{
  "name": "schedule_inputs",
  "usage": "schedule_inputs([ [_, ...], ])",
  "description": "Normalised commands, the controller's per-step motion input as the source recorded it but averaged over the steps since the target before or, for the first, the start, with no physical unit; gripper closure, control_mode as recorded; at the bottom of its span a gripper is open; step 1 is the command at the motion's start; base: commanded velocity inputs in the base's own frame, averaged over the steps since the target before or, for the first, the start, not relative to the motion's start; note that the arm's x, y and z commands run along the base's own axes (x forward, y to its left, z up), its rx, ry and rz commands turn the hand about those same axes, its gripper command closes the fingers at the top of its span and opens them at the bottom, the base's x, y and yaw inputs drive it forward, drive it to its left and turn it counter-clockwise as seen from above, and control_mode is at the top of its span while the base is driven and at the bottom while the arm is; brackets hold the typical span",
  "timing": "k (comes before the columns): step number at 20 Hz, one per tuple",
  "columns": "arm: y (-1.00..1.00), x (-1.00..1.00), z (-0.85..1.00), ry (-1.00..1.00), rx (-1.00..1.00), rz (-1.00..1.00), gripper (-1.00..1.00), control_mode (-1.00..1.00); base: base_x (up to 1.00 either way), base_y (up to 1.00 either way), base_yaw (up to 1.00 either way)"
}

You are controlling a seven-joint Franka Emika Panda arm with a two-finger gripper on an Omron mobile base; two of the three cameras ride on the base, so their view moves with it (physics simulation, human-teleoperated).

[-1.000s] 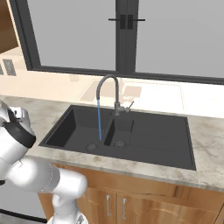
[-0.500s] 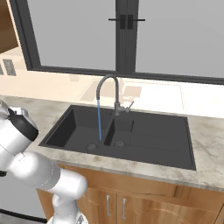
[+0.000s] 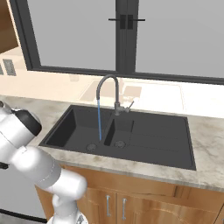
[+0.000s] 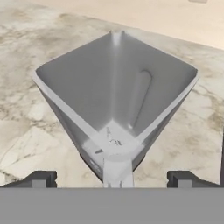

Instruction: Turn on the sink faucet and place the jug under the water for a few seconds to fill it up.

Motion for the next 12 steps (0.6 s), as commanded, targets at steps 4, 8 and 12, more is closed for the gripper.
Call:
schedule_inputs([
  [4, 0.03, 0.09, -0.16, 0.0, 0.0, 0.0, 1.0, -1.0, 0.0, 0.0, 0.0],
  [8, 0.09, 0.01, -0.16, 0.0, 0.0, 0.0, 1.0, -1.0, 0.0, 0.0, 0.0],
  [12, 0.09, 0.0, -0.1, 0.0, 0.0, 0.0, 1.0, -1.0, 0.0, 0.0, 0.0],
])
